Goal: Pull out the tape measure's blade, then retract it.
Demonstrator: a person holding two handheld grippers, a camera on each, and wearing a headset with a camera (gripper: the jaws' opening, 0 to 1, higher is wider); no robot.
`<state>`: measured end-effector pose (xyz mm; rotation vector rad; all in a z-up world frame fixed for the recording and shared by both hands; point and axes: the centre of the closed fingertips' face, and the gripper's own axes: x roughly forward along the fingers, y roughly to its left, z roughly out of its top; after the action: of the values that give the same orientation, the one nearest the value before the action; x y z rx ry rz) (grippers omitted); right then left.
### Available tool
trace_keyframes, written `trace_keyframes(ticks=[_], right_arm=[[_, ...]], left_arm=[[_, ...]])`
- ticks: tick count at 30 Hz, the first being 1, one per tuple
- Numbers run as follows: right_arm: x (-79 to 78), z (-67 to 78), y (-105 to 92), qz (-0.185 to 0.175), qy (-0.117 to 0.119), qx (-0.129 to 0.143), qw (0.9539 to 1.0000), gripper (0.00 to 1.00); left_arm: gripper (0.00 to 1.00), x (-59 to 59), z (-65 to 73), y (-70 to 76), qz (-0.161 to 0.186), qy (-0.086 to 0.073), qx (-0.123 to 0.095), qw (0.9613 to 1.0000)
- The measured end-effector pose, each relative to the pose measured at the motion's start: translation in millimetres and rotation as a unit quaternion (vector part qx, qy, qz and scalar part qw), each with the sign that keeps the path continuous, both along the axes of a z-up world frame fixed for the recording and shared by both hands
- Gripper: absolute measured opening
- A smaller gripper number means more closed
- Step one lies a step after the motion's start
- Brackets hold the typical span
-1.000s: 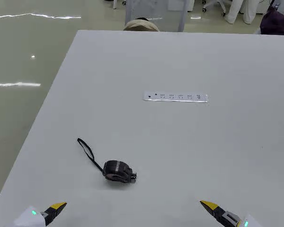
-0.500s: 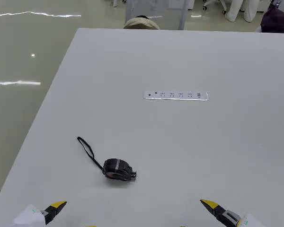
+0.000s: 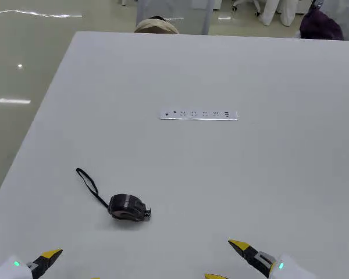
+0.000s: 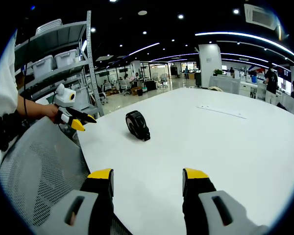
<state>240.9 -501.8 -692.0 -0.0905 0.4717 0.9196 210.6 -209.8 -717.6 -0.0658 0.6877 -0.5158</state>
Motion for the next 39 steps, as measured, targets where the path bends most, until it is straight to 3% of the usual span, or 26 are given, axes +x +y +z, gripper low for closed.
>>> trace_keyframes(ticks=[39], right_arm=[[-0.2,-0.8,-0.9,-0.001,-0.001,-0.002,1.0000,0.56]], left_arm=[[0.71,0.6,1.9,-4.5,-0.003,-0.001,-0.001,1.0000]])
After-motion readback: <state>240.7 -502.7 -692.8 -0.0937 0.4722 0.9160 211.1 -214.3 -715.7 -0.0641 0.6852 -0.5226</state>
